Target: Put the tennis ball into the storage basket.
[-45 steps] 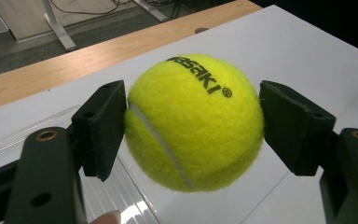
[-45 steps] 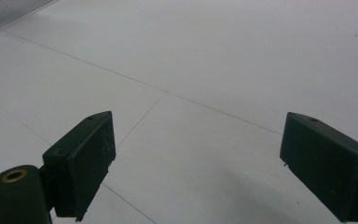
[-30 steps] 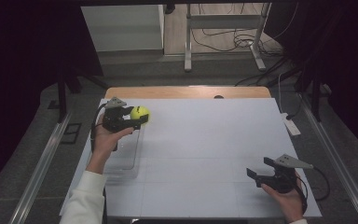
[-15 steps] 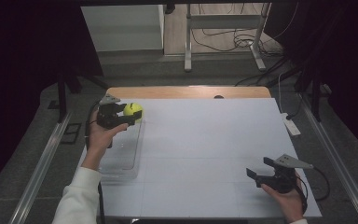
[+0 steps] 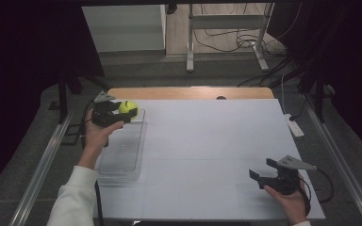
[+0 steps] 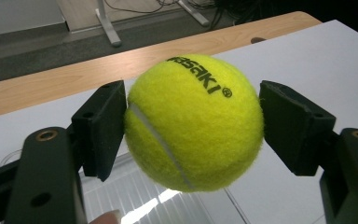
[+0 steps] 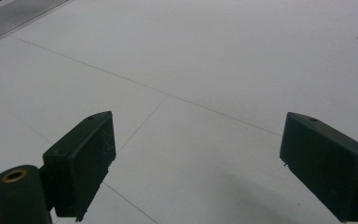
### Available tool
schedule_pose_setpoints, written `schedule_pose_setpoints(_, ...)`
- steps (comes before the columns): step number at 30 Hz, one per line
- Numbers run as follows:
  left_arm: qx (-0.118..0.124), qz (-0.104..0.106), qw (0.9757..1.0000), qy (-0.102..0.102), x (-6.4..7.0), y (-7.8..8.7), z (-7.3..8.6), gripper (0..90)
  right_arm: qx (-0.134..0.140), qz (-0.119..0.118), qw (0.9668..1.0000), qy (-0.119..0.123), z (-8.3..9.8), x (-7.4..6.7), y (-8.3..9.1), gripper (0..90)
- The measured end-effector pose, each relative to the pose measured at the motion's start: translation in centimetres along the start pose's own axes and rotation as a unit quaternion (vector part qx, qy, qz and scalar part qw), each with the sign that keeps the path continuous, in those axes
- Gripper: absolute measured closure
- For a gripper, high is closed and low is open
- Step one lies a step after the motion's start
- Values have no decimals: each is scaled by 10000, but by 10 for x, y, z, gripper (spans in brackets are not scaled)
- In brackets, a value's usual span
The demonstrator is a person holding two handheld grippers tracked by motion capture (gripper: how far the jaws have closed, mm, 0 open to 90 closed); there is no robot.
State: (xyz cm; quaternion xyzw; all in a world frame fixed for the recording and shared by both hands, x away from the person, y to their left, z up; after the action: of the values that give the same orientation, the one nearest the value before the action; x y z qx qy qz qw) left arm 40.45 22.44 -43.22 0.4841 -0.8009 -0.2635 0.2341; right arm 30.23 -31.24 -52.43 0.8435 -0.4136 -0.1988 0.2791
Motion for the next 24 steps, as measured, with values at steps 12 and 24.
schedule_pose_setpoints(12,-92,-243,9996,117,-16,-3,1,271,-1,18,10000,-21,0,1,0,108)
schedule_pose_setpoints(24,-175,-435,9987,199,-30,-7,2,271,-16,31,10000,-24,0,1,-1,109)
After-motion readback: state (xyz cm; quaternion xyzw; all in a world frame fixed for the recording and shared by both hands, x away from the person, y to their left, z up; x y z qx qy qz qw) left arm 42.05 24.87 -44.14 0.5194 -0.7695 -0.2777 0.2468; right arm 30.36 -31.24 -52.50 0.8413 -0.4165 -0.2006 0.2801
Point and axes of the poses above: each handheld gripper's, and its own axes: y roughly backward along the jaws, z roughly out of its underside, x roughly to its right, the point moved 3 cm from there along -y, roughly forward along the jaws, and after that the axes turned 8 degrees about -x, right-handed, at the moved point
